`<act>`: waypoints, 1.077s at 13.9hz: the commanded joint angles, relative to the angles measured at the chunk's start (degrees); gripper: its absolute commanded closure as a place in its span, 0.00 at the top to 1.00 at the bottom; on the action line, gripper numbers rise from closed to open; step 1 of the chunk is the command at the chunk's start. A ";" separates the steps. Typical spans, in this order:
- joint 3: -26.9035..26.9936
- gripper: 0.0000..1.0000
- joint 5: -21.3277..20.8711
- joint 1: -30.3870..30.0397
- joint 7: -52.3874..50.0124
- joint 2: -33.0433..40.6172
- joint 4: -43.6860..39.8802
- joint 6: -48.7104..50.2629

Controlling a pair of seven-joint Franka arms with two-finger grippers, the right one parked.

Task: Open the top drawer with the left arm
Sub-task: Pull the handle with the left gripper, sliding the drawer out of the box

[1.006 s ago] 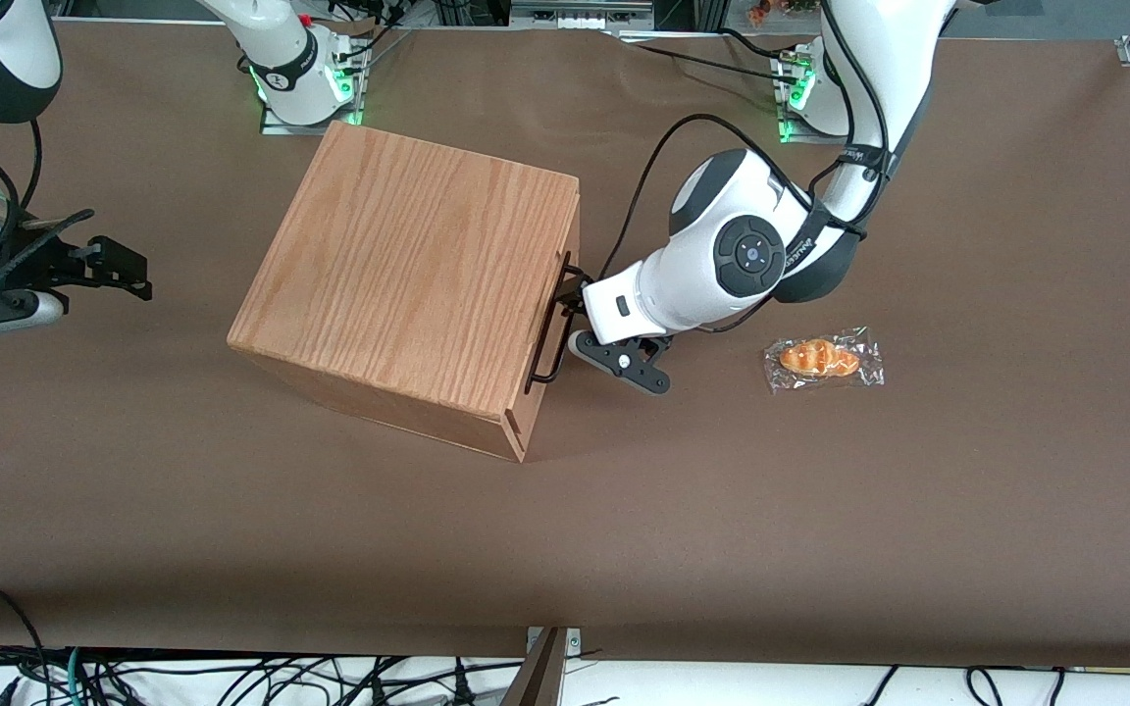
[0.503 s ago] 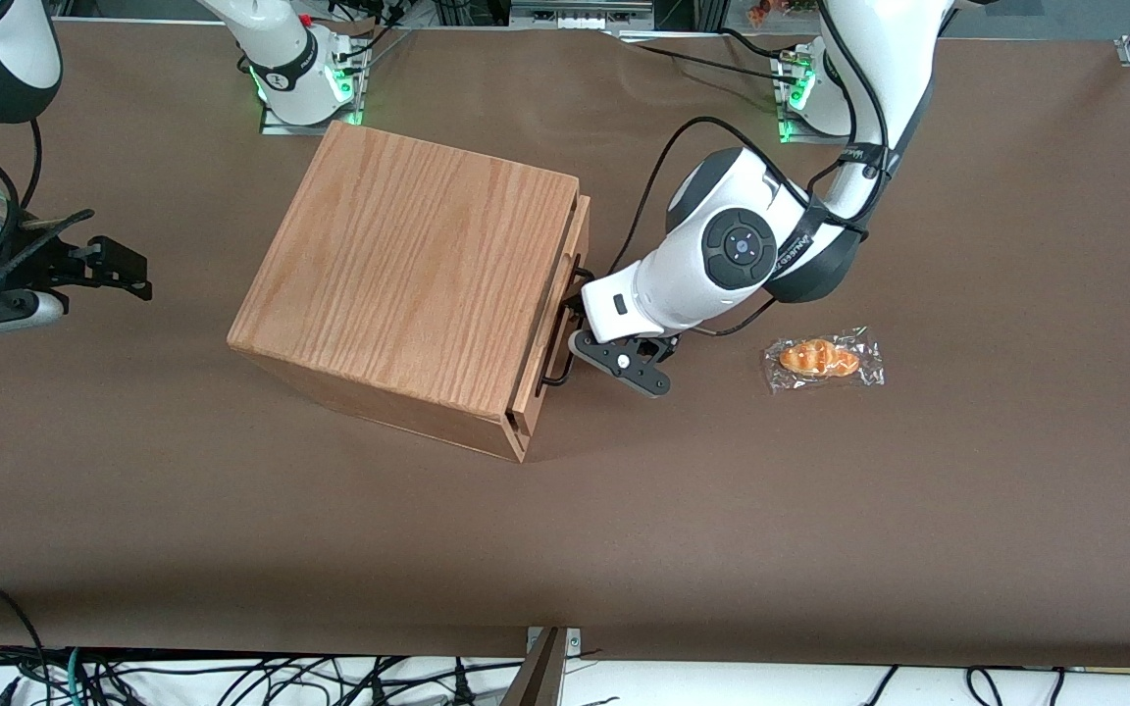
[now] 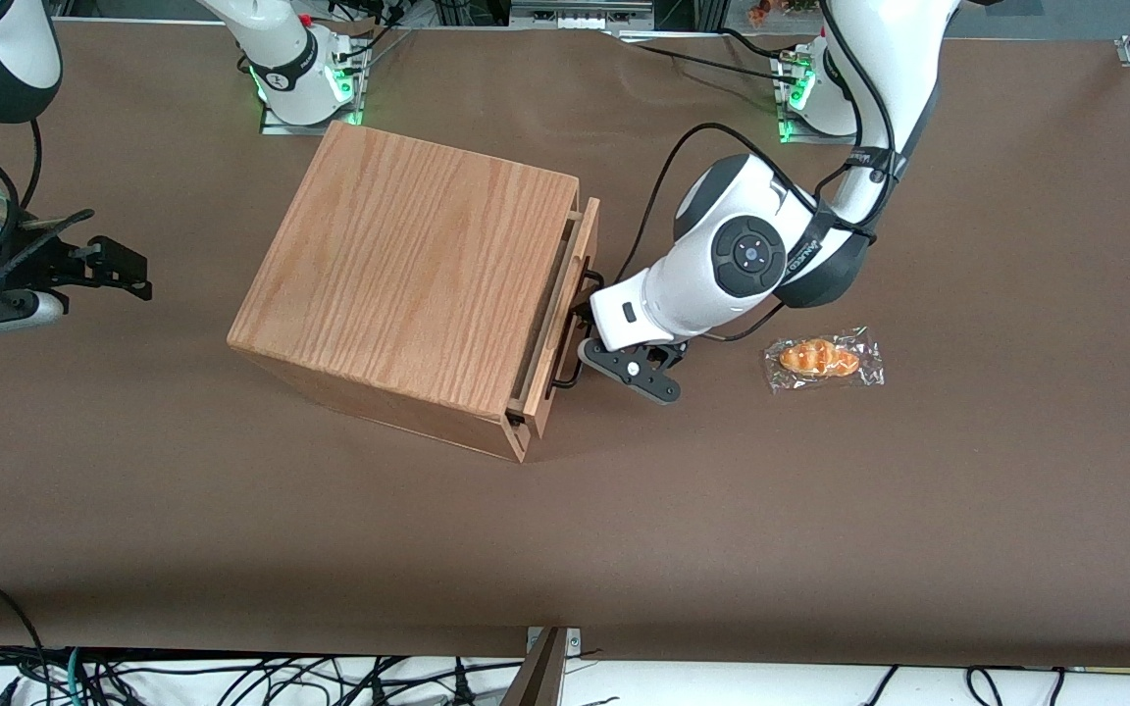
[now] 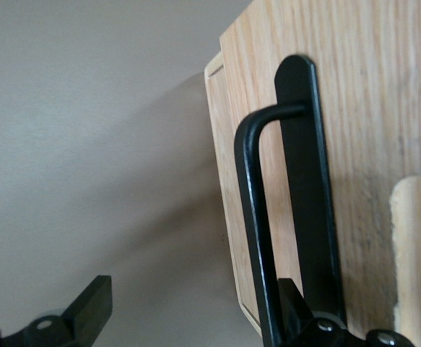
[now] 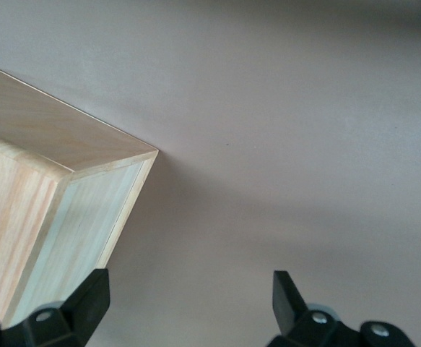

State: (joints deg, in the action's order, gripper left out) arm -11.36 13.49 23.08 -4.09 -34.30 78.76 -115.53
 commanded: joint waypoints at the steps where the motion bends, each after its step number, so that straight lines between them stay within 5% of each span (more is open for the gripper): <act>1: 0.11 1.00 -1.71 -1.63 0.31 -0.16 -0.89 1.09; 15: 0.11 1.00 -4.17 -6.38 8.74 2.04 0.51 6.28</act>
State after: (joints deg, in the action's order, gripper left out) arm -11.28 11.48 17.69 2.08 -33.97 78.61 -111.45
